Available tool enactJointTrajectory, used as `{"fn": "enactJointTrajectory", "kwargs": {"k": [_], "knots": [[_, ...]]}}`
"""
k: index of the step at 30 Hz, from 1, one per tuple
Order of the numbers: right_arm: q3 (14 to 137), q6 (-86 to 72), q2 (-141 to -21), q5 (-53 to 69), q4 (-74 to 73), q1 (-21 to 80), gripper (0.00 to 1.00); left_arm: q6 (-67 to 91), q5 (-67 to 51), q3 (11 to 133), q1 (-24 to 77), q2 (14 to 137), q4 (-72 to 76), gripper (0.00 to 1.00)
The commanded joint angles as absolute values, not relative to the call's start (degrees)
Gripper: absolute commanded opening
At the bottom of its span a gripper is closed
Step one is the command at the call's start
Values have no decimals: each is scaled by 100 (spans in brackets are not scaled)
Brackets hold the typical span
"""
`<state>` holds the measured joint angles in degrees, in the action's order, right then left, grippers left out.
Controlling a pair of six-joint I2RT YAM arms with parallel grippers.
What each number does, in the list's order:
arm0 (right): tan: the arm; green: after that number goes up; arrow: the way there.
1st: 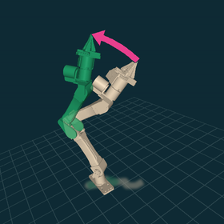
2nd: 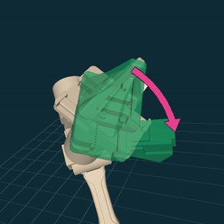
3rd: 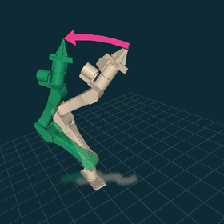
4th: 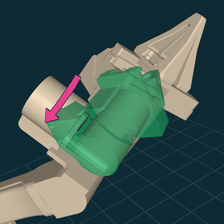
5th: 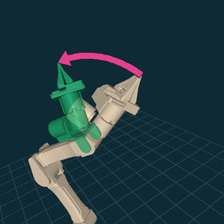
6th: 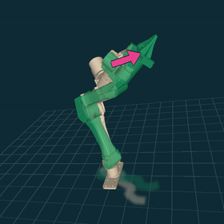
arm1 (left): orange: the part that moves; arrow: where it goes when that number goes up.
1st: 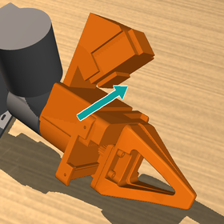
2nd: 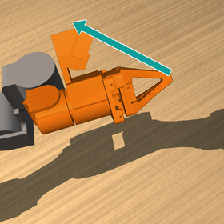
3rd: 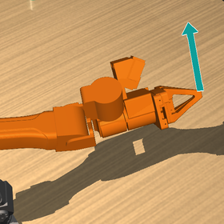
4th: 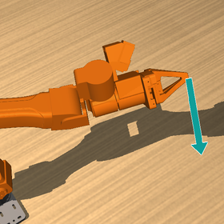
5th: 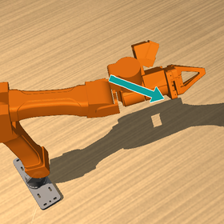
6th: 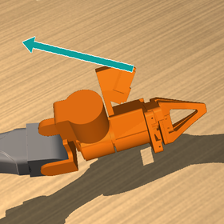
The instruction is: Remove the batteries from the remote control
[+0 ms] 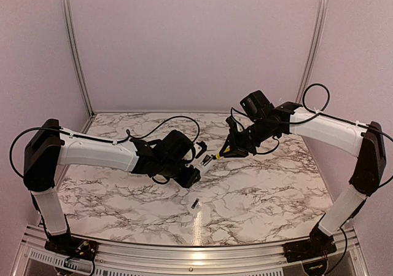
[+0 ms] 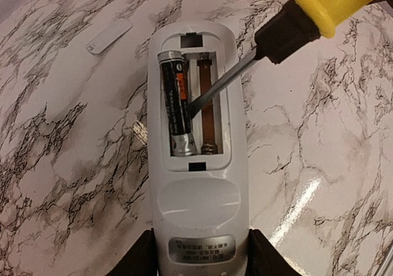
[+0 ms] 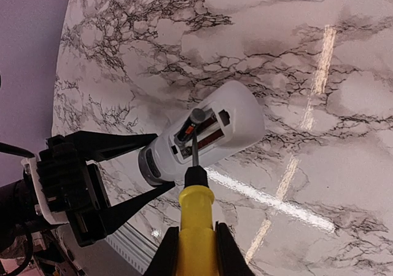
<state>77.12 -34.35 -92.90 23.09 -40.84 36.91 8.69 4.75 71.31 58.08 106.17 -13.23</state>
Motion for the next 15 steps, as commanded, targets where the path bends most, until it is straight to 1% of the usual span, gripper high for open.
{"fn": "enactJointTrajectory", "kwargs": {"k": [1,15], "knots": [[7721,-3448,-9378,2303,-4091,3744,0,721,570,7446,5836,10582,-1122,0],[7564,-3453,-9351,2320,-4004,3744,0,594,659,7498,5836,10576,-1213,0]]}}
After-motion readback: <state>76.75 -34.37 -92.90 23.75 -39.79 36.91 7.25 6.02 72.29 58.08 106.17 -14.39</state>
